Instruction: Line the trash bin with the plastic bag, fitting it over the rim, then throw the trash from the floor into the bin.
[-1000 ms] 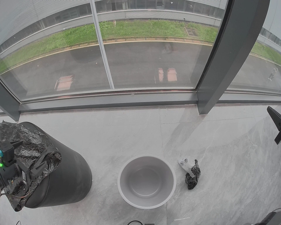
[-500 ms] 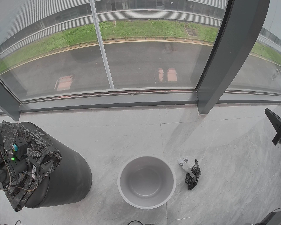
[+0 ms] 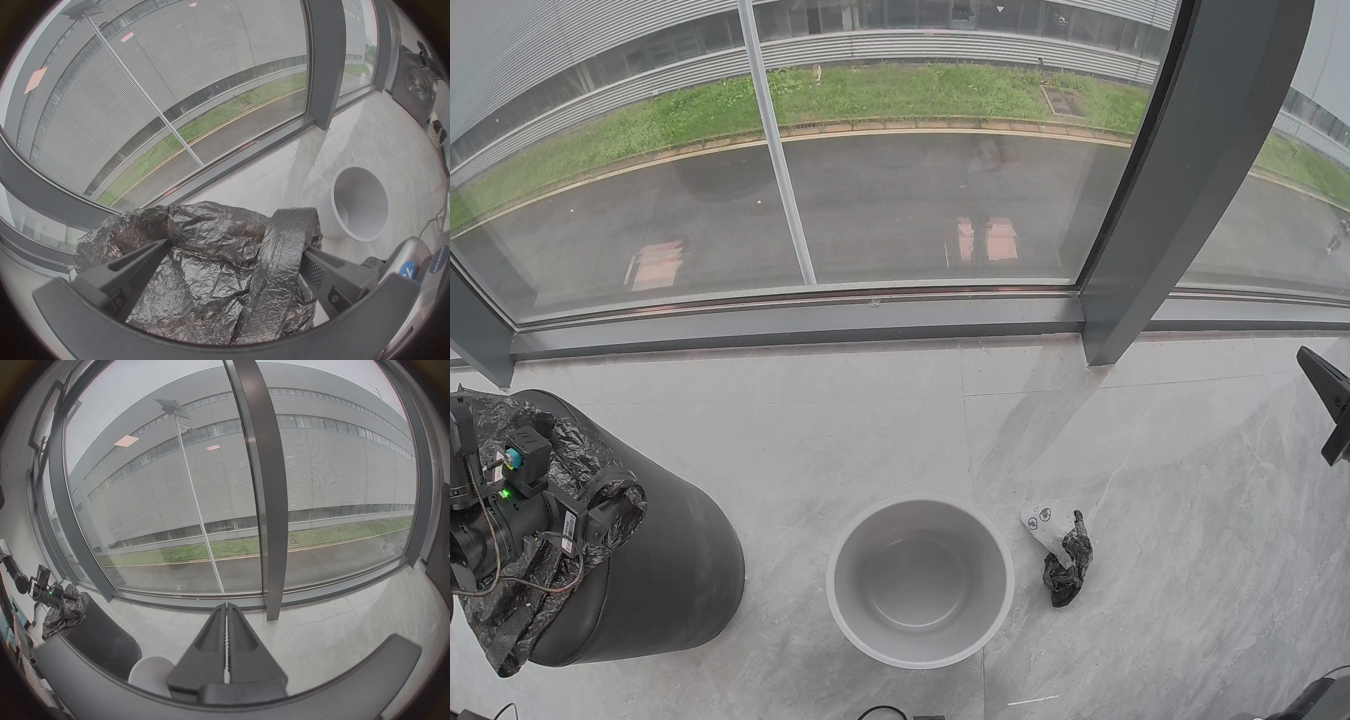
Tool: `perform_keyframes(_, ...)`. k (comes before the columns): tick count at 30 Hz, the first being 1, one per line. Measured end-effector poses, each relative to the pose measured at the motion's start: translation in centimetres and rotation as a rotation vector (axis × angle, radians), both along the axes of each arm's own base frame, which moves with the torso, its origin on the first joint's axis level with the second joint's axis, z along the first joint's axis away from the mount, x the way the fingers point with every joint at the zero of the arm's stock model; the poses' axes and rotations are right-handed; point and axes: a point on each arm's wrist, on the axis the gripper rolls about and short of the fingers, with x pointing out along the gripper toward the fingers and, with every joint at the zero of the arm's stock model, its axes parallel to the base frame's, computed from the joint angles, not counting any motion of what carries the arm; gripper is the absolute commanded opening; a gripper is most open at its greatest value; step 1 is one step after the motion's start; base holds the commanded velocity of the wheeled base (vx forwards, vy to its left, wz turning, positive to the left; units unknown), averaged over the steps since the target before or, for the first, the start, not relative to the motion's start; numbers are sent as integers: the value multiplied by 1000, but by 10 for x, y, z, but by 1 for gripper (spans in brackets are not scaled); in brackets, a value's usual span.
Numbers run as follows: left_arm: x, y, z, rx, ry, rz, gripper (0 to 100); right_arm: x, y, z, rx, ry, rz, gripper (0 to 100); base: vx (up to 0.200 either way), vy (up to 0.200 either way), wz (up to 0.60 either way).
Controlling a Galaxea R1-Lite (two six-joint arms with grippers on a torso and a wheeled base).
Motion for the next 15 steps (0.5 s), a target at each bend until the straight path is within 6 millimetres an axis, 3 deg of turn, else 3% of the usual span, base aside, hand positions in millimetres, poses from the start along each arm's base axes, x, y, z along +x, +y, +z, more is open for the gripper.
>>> perform_keyframes(1,1,0,-1,0,3,0,100,0,0,0,0,0,0,0,0,0,0)
perform_keyframes(2,1,0,-1,0,6,0,0,0,0,0,0,0,0,0,0,0,0)
perform_keyframes(15,-4,-1,-4,-67,-12,-29,0,-2,0,-6,-3,20,2,0,0,0,0)
